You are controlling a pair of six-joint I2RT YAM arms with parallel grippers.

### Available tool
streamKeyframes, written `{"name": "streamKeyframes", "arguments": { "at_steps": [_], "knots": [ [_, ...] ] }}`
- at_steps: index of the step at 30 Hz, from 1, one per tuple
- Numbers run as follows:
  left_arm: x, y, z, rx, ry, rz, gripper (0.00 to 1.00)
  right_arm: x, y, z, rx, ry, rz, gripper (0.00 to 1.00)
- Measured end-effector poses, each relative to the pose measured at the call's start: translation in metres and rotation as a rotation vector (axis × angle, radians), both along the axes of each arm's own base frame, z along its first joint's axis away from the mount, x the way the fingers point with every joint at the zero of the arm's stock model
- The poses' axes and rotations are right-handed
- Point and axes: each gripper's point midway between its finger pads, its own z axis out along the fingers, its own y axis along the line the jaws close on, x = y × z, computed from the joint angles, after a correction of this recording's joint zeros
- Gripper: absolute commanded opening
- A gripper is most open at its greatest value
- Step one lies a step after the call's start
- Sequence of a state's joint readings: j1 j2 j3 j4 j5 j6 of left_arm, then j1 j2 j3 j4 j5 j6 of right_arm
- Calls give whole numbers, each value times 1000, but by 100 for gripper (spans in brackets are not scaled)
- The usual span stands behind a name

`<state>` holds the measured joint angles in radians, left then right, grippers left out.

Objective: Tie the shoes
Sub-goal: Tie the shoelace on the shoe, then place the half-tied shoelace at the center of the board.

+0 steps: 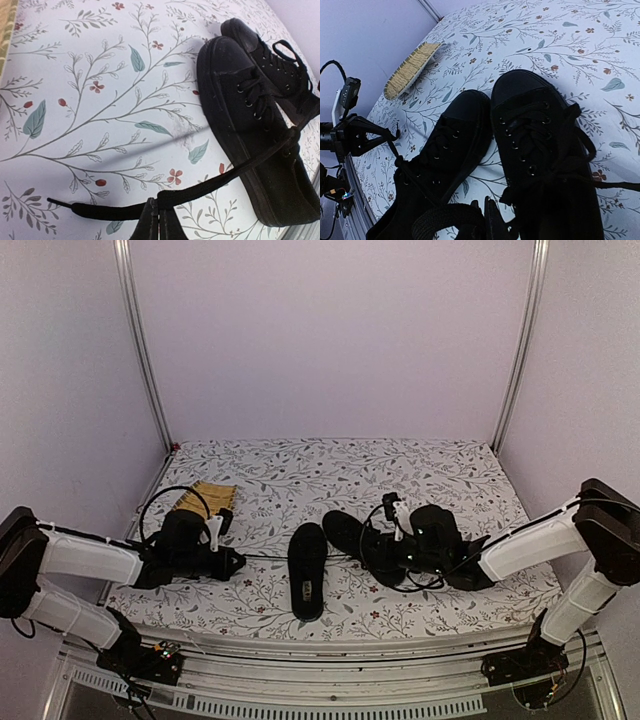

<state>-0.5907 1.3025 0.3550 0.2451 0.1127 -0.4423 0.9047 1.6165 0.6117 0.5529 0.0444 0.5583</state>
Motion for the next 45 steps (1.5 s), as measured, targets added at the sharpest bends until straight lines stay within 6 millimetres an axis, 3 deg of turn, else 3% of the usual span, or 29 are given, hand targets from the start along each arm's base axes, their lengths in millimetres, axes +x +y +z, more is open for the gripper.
{"name": "streamKeyframes", "arguments": {
  "at_steps": [13, 16, 24, 29, 32, 37, 40, 42, 45],
  "knots": [
    [5, -13, 17, -30, 12, -44, 0, 5, -45, 58, 17, -70, -135, 2],
    [6, -7, 13, -17, 30, -22, 0, 7, -50, 56, 6, -64, -145, 2],
    [12, 9, 6, -21, 69, 44, 0, -2, -59, 21, -62, 12, -144, 2],
    [9, 3, 5, -43, 94, 2, 0, -8, -52, 25, -66, -2, -72, 2],
    [17, -13, 22, -84, 74, -62, 0, -19, -26, 44, -65, -65, 52, 2],
    [39, -43, 62, -155, 0, -169, 0, -64, 74, 93, -6, -217, 370, 3],
    [45, -55, 73, -180, -18, -217, 0, -94, 129, 91, 6, -243, 524, 7],
    [47, -61, 76, -191, -18, -243, 0, -111, 163, 79, -3, -244, 600, 21],
    [47, -68, 76, -195, -16, -274, 0, -127, 195, 56, -30, -233, 672, 55]
  ]
}}
